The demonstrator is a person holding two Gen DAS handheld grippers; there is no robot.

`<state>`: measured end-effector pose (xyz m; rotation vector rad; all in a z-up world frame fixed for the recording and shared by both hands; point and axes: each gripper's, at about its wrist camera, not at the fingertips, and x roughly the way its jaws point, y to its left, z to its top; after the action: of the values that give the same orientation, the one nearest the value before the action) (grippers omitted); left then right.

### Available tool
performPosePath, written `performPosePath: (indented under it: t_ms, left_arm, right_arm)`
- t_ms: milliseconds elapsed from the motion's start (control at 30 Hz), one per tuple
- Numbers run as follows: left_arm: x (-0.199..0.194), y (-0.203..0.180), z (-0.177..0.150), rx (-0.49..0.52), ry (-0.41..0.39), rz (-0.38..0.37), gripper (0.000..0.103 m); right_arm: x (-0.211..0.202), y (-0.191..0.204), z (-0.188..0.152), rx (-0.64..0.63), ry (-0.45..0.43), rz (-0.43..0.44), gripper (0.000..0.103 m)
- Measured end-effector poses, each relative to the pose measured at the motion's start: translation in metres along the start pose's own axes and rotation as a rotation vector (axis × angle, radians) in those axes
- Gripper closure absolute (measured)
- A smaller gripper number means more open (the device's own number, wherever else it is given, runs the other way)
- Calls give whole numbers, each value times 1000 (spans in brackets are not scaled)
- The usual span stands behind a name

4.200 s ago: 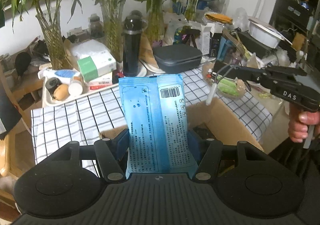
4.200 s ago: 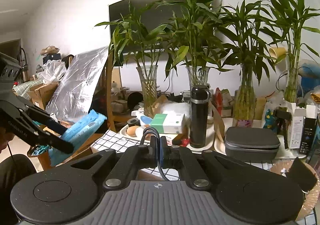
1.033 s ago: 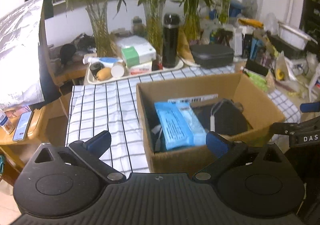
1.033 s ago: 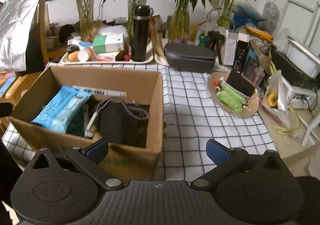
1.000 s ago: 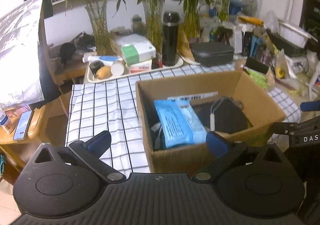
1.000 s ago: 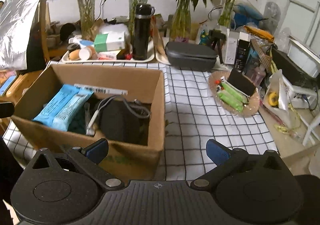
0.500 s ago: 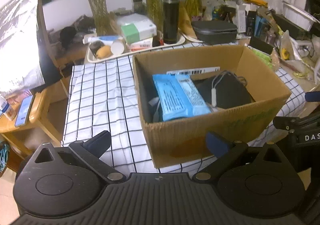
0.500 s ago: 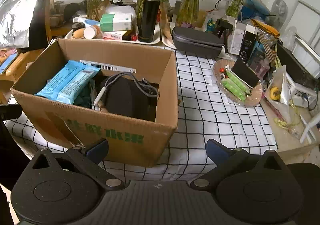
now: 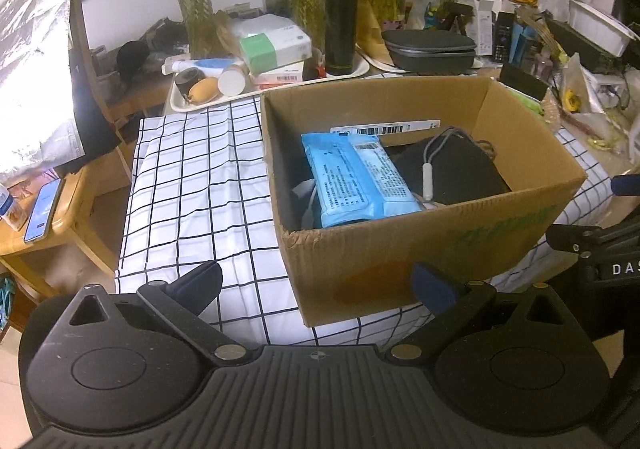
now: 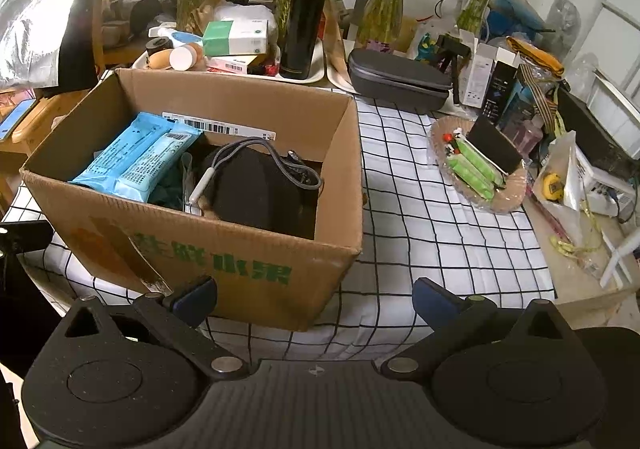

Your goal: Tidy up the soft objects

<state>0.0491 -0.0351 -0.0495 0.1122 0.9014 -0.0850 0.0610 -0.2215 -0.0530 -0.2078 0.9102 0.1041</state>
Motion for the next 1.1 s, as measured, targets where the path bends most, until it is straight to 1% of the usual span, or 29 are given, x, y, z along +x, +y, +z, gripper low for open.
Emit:
performPosePath:
  t_ms: [200,1100]
  left_arm:
    - [-1,2,1,-12,-16,-5,0]
    - [0,2,0,-6,-18,-1,0]
  right_arm:
    - [1,-1,0,-1,-1,0,0]
    - [1,-3,4,-4,-4,-5,0]
